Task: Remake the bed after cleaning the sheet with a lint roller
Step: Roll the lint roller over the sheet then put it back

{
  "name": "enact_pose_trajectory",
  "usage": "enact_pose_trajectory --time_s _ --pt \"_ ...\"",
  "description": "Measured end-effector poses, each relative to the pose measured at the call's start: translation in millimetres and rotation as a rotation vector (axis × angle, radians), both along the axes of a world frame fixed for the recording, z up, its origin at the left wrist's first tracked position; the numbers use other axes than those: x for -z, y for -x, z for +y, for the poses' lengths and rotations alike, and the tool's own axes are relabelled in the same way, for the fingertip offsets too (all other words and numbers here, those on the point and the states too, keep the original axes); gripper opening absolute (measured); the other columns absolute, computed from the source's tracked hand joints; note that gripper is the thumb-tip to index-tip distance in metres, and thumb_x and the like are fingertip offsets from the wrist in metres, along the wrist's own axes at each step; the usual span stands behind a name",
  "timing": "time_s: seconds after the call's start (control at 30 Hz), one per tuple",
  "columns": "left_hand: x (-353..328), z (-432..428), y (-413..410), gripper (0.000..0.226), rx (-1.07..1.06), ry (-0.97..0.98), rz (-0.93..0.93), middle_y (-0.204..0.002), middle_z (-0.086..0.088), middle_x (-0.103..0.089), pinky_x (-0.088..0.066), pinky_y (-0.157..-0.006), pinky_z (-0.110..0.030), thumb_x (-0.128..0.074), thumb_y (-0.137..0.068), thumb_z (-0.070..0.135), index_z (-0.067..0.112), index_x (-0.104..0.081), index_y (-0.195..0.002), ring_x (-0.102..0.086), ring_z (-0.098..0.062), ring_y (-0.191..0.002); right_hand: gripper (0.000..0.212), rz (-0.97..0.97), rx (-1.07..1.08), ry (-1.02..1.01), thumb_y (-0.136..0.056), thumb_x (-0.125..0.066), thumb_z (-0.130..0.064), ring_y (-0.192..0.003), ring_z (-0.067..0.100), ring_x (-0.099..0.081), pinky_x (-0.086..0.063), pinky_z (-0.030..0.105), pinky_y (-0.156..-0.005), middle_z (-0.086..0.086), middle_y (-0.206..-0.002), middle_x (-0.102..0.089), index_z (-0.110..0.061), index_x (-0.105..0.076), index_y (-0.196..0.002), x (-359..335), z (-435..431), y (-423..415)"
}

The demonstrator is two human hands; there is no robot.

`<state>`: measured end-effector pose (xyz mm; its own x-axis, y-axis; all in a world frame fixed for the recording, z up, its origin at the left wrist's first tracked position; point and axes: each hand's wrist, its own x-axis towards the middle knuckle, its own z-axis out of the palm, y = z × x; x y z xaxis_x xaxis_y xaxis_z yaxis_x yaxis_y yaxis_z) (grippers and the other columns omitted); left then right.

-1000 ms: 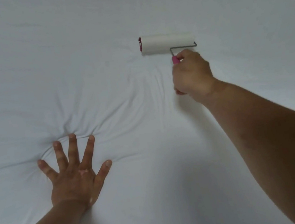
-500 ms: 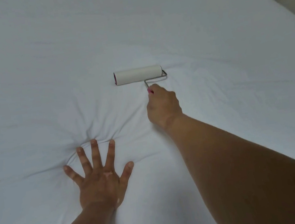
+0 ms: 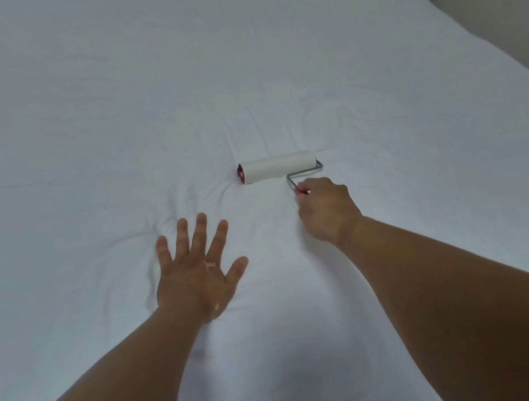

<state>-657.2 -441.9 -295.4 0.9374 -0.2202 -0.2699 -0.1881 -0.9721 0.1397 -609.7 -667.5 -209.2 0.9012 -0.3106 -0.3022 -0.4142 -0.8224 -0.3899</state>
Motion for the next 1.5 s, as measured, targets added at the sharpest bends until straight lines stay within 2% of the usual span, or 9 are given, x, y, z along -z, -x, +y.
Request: enact_pose_trajectory --time_s 0.27,0.43,0.63,0.83,0.9,1.0,1.1,1.43,1.5 --pt "-5 9 57 0.073 0.060 -0.049 -0.034 -0.163 0.001 0.028 0.012 -0.116 -0.064 0.010 -0.090 0.071 0.037 0.024 -0.153 0.026 -0.030 -0.150 0.024 -0.004 0.063 -0.047 -0.101 -0.041 -0.032 -0.081 0.027 -0.061 -0.052 0.037 -0.074 -0.003 -0.084 -0.064 -0.026 -0.064 -0.102 -5 -11 117" --pt "-7 11 98 0.072 0.069 -0.075 -0.042 -0.164 0.002 0.025 0.010 -0.117 -0.063 0.009 -0.090 0.072 0.040 0.021 -0.153 0.024 -0.029 -0.150 0.024 0.008 0.088 -0.064 -0.102 -0.036 -0.035 -0.078 0.025 -0.060 -0.052 0.038 -0.072 -0.004 -0.080 -0.063 -0.029 -0.059 -0.102 -5 -23 195" --pt "-10 11 145 0.075 0.063 -0.083 -0.040 -0.166 0.001 0.016 0.007 -0.119 -0.063 0.009 -0.089 0.073 0.039 0.014 -0.156 0.018 -0.029 -0.152 0.023 0.008 0.075 -0.037 -0.104 -0.033 -0.039 -0.087 0.024 -0.062 -0.054 0.039 -0.078 -0.007 -0.096 -0.068 -0.036 -0.053 -0.116 -7 -42 300" --pt "-15 11 188 0.076 0.042 -0.117 -0.024 -0.168 0.000 0.008 0.002 -0.119 -0.062 0.005 -0.090 0.074 0.039 0.009 -0.157 0.011 -0.030 -0.153 0.041 -0.006 0.092 -0.043 -0.102 -0.030 -0.053 -0.100 0.022 -0.069 -0.055 0.042 -0.091 -0.004 -0.106 -0.073 -0.042 -0.044 -0.139 -3 -58 413" --pt "-16 11 198 0.075 0.022 -0.128 -0.006 -0.168 0.000 0.008 0.002 -0.119 -0.061 0.002 -0.090 0.073 0.039 0.008 -0.157 0.010 -0.029 -0.153 0.048 0.029 0.079 -0.062 -0.100 -0.025 -0.057 -0.090 0.016 -0.070 -0.058 0.038 -0.086 -0.007 -0.097 -0.072 -0.043 -0.039 -0.143 -8 -63 456" --pt "-20 10 209 0.074 0.009 -0.155 0.031 -0.168 0.001 0.008 -0.001 -0.119 -0.061 -0.001 -0.091 0.073 0.040 0.007 -0.156 0.008 -0.029 -0.153 0.047 0.072 0.071 -0.135 -0.101 -0.030 -0.052 -0.058 0.006 -0.063 -0.053 0.018 -0.060 -0.011 -0.070 -0.067 -0.042 -0.040 -0.145 -22 -69 510" --pt "-25 8 208 0.074 -0.008 -0.181 0.096 -0.167 0.002 0.011 0.000 -0.119 -0.061 -0.004 -0.091 0.074 0.041 0.007 -0.157 0.009 -0.028 -0.153 0.046 0.128 0.057 -0.136 -0.101 -0.034 -0.048 -0.052 0.006 -0.060 -0.047 0.014 -0.051 -0.012 -0.062 -0.063 -0.041 -0.040 -0.146 -33 -73 550" --pt "-36 0 202 0.073 -0.057 -0.228 0.231 -0.167 0.003 0.014 -0.002 -0.118 -0.065 -0.013 -0.094 0.072 0.041 0.006 -0.157 0.012 -0.029 -0.153 0.065 0.428 0.079 -0.104 -0.087 -0.011 -0.063 -0.066 0.005 -0.065 -0.055 0.015 -0.072 -0.011 -0.070 -0.064 -0.049 -0.020 -0.150 -70 -79 640" --pt "-39 0 204 0.072 -0.069 -0.219 0.246 -0.167 0.005 0.014 -0.003 -0.117 -0.067 -0.016 -0.095 0.071 0.041 0.006 -0.157 0.013 -0.028 -0.153 0.056 0.509 0.064 -0.056 -0.095 -0.018 -0.061 -0.072 0.003 -0.064 -0.053 0.016 -0.079 -0.012 -0.078 -0.065 -0.051 -0.016 -0.150 -83 -84 645"
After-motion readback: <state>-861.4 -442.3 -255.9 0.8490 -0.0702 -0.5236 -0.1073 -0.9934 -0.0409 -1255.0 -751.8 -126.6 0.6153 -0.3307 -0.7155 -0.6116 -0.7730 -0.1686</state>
